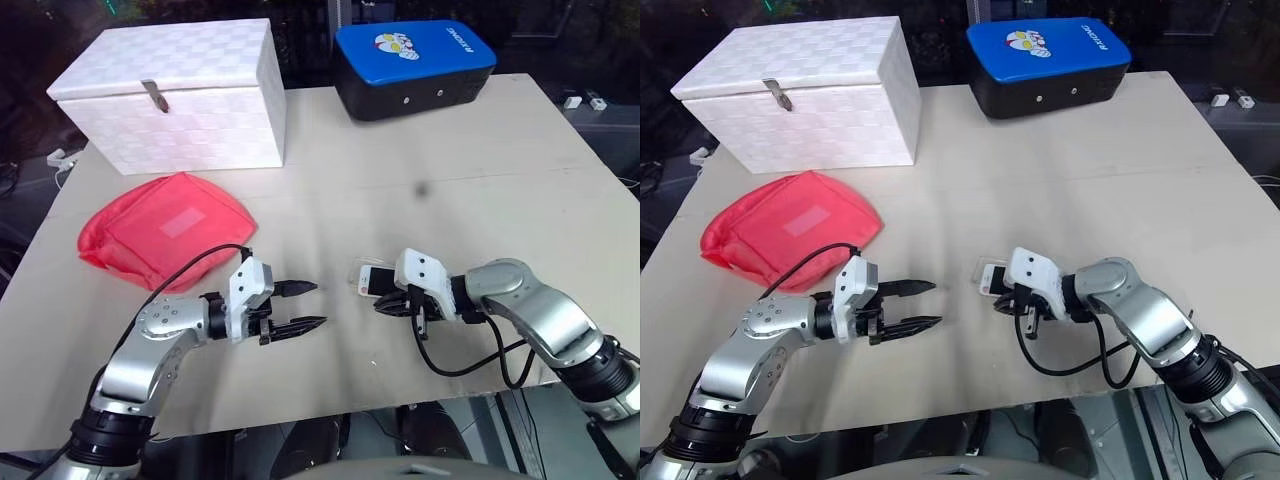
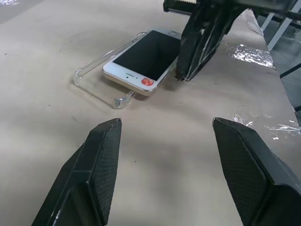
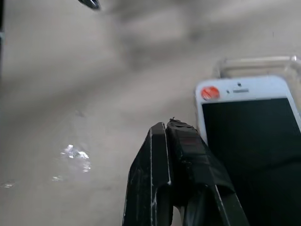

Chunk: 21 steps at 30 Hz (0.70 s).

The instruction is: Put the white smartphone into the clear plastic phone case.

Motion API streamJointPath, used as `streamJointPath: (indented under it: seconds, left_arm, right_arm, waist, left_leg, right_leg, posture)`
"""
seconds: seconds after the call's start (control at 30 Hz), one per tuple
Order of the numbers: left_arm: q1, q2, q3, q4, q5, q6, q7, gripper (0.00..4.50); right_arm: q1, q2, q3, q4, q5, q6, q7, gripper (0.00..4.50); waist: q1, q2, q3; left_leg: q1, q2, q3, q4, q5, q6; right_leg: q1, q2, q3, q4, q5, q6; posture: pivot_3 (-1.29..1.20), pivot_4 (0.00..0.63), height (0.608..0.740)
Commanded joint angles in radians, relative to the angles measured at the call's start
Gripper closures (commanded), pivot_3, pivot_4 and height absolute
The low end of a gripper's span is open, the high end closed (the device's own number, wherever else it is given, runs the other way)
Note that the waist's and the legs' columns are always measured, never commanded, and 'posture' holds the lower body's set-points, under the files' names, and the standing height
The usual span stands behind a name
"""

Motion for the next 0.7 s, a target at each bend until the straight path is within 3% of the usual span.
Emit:
streamJointPath:
  seconds: [0.03,0.53,0.7]
  left_arm:
    - [0.011,0.014,0.027,-0.018,-0.01,-0.013,0.0,1.38]
    - [0.017,0.011,0.022,-0.028,-0.014,-0.01,0.009,1.38]
    - [0.017,0.012,0.021,-0.027,-0.013,-0.011,0.007,1.38]
  right_arm:
    - [-0.011,0.006,0.008,0.004,-0.018,-0.029,-0.006,4.43]
    - [-0.038,0.014,-0.006,0.048,-0.057,-0.056,-0.018,4.43]
    - [-0.03,0.001,-0.041,-0.002,0.012,-0.038,0.033,4.43]
  waist:
    - [0.0,0.0,0.0]
    - [0.0,0.0,0.0]
    - [0.0,0.0,0.0]
  left_leg:
    - [0.0,0.0,0.0,0.0,0.0,0.0]
    - [0.0,0.0,0.0,0.0,0.0,0.0]
    - [0.0,0.0,0.0,0.0,0.0,0.0]
  right_leg:
    - [0.0,0.0,0.0,0.0,0.0,0.0]
    - [0.0,0.0,0.0,0.0,0.0,0.0]
    - [0.0,0.0,0.0,0.0,0.0,0.0]
  posture:
    - [0.0,0.15,0.74]
    - [0.0,0.15,0.74]
    - [0.0,0.15,0.74]
